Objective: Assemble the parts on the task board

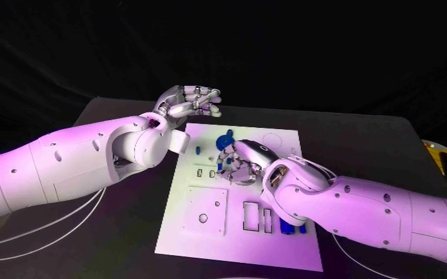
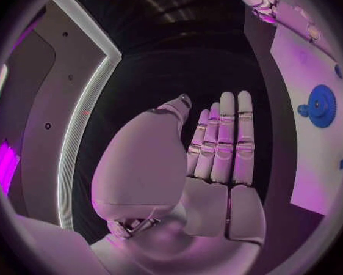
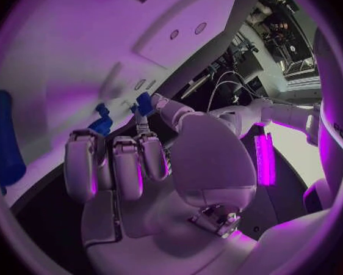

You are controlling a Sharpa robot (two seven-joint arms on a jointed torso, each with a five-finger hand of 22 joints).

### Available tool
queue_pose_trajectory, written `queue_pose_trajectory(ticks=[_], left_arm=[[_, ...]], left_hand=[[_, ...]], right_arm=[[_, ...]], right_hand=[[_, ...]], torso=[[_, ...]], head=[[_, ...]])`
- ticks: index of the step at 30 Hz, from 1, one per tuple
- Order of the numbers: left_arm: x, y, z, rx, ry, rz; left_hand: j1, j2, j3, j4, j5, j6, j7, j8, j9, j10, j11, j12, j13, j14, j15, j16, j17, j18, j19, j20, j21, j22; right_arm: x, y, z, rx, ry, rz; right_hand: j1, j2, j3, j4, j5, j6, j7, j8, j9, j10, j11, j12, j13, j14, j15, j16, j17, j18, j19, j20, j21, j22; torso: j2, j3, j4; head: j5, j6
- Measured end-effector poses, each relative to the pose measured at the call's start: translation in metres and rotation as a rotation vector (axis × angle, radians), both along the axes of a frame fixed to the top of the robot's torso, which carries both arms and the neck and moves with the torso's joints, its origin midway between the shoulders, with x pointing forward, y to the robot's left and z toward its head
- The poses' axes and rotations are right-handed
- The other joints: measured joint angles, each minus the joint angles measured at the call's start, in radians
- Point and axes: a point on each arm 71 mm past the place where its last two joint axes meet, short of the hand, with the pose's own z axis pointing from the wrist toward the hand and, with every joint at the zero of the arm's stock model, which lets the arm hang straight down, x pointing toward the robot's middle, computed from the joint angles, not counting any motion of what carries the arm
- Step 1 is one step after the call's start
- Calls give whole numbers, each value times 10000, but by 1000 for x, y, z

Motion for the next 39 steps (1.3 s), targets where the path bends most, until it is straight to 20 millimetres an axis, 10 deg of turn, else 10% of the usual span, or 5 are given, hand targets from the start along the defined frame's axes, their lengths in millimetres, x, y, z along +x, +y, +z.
queue_pose_trajectory(ticks=[39], left_arm=[[0, 1, 0, 36, 38, 43]], left_hand=[[0, 0, 28, 28, 0, 0, 0, 0, 2, 0, 0, 2, 0, -36, 35, 0, 26, 1, 0, 0, 38, 8]], right_arm=[[0, 9, -14, -808, -261, 190]], right_hand=[[-13, -425, -167, -32, 179, -241, -42, -19, 222, -167, 92, -246, 6, -35, -33, -41, 9, -1, -75, -69, -230, -5]], torso=[[-5, 1, 12]], head=[[97, -203]])
